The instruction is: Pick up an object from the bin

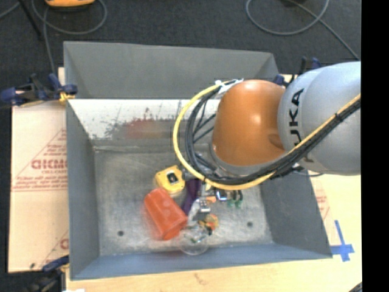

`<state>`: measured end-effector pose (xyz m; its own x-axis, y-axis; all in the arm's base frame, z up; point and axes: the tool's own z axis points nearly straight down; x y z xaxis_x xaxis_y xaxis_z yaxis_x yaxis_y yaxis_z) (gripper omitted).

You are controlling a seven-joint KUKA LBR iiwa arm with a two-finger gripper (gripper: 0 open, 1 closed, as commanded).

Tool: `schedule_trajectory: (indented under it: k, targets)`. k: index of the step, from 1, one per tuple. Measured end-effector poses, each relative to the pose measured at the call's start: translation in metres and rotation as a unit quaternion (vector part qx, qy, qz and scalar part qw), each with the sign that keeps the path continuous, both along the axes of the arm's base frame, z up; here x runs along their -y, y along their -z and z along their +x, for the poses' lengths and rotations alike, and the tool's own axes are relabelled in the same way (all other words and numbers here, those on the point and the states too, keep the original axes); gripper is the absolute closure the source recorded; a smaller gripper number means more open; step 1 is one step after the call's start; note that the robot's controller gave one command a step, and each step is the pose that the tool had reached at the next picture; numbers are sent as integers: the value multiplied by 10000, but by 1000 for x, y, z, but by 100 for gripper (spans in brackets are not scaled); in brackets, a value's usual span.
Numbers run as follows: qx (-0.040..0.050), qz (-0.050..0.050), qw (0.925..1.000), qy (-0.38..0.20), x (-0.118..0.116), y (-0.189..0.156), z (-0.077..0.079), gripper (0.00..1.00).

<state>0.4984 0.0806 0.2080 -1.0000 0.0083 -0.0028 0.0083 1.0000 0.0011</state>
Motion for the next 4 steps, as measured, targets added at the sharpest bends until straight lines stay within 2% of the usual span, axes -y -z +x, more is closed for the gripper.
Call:
schedule_trajectory:
  k: [1,2,3,4]
  targets:
    - [0,0,10000,1,0,0,0,0]
    - [-9,-8,9914,-1307,10,118,-4,100]
    - [0,-6,9915,-1303,10,117,-3,100]
    - [-41,-9,9896,-1437,7,70,-5,100]
